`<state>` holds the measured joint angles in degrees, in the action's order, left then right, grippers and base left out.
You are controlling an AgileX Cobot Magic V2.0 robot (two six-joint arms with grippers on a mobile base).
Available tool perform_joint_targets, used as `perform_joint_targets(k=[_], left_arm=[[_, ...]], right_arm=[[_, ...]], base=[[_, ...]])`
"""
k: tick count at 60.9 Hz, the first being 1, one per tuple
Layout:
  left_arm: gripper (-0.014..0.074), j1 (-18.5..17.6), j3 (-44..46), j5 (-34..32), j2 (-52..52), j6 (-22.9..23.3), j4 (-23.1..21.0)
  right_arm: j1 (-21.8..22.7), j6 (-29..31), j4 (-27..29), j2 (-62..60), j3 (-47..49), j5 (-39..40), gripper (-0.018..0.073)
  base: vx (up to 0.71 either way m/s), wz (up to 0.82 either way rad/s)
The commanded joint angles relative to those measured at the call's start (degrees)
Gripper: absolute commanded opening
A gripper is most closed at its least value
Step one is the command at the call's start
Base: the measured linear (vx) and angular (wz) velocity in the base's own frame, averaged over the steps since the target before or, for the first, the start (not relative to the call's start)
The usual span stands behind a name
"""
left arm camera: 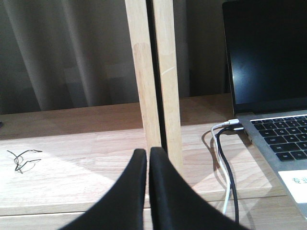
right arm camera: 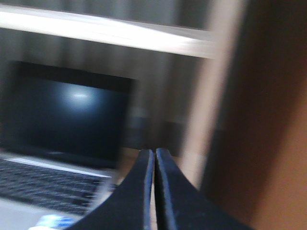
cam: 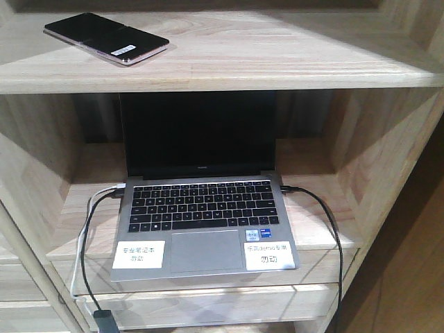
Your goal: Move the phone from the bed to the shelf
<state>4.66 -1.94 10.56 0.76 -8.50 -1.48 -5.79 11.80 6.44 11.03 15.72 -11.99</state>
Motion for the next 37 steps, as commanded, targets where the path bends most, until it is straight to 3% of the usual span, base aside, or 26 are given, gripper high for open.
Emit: perform_joint_targets(k=[1,20,37], left_arm=[[0.0001,0.1,1.2,-4.1,0.8,0.3,-0.5],[0.0001,0.1,1.2,-4.1,0.8,0.3,-0.5],[0.0001,0.1,1.2,-4.1,0.8,0.3,-0.5]], right_arm=[[2.3,-2.8,-1.2,-1.8,-2.7,8.3,-0.0008],[3.6,-6.2,-1.3,-12.4,-17.7,15.6,-0.0008],[3.6,-8.0,-3.2,-12.3,-17.6,12.0,-0.0008]], base=[[0.0,0.0],[0.0,0.0],[0.0,0.0]])
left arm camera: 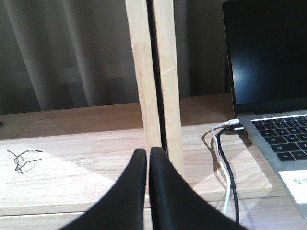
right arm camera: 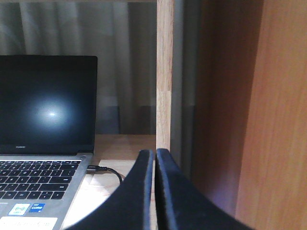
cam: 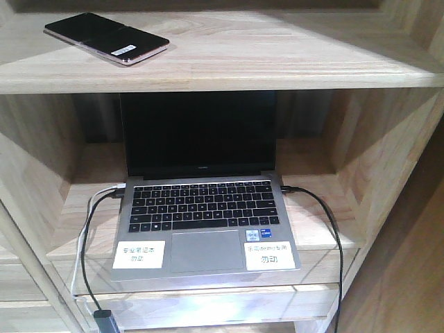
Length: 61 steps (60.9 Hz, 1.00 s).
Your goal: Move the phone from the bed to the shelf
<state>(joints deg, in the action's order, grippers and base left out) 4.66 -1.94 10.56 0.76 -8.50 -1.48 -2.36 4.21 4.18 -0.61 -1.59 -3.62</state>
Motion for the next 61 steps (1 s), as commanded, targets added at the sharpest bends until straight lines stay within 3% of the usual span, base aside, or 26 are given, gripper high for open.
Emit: perform_joint_targets(k=[1,61], left_arm=[[0.0001,0.1,1.2,-4.1,0.8,0.3,-0.5],[0.0001,0.1,1.2,-4.1,0.8,0.3,-0.5]], right_arm=[[0.2,-0.4,-1.0,-0.7,-0.3,3.6,-0.0008],[0.2,-0.8,-0.5,-0.7,-0.3,3.6,-0.0008]], base=[[0.0,0.0],[0.0,0.0]])
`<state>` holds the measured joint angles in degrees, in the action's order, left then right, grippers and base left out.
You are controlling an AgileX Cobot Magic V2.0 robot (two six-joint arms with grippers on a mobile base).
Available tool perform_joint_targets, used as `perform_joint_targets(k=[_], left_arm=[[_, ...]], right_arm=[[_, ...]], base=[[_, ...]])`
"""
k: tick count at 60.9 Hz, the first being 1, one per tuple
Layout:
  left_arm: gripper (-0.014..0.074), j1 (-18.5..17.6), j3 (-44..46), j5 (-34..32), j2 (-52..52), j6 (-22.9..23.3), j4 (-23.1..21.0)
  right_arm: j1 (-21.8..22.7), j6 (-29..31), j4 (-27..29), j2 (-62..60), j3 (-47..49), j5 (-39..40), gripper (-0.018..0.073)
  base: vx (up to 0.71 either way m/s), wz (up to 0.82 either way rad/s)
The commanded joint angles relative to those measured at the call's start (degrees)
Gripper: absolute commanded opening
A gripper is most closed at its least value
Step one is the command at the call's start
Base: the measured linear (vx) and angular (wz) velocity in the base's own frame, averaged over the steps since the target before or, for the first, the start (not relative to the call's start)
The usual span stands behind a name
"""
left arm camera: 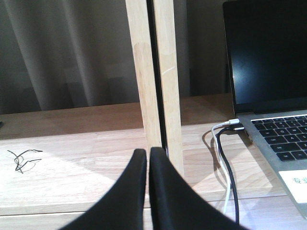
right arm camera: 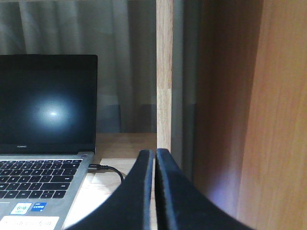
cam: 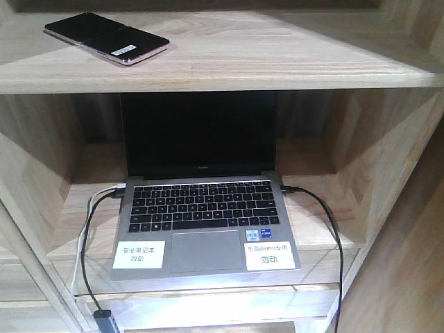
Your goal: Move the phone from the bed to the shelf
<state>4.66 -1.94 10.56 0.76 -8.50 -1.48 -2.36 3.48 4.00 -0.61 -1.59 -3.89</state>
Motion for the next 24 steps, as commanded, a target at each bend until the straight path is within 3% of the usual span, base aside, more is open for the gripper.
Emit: perform_joint_targets(k=[1,24], left_arm=[[0.0001,0.1,1.2,-4.1,0.8,0.3,-0.5],[0.0001,0.1,1.2,-4.1,0.8,0.3,-0.5]], right_arm=[[0.2,0.0,-0.3,-0.7,-0.3,3.9,-0.0008],[0.2,0.0,-0.3,-0.7,-0.3,3.9,-0.0008]], base=[[0.0,0.0],[0.0,0.0]])
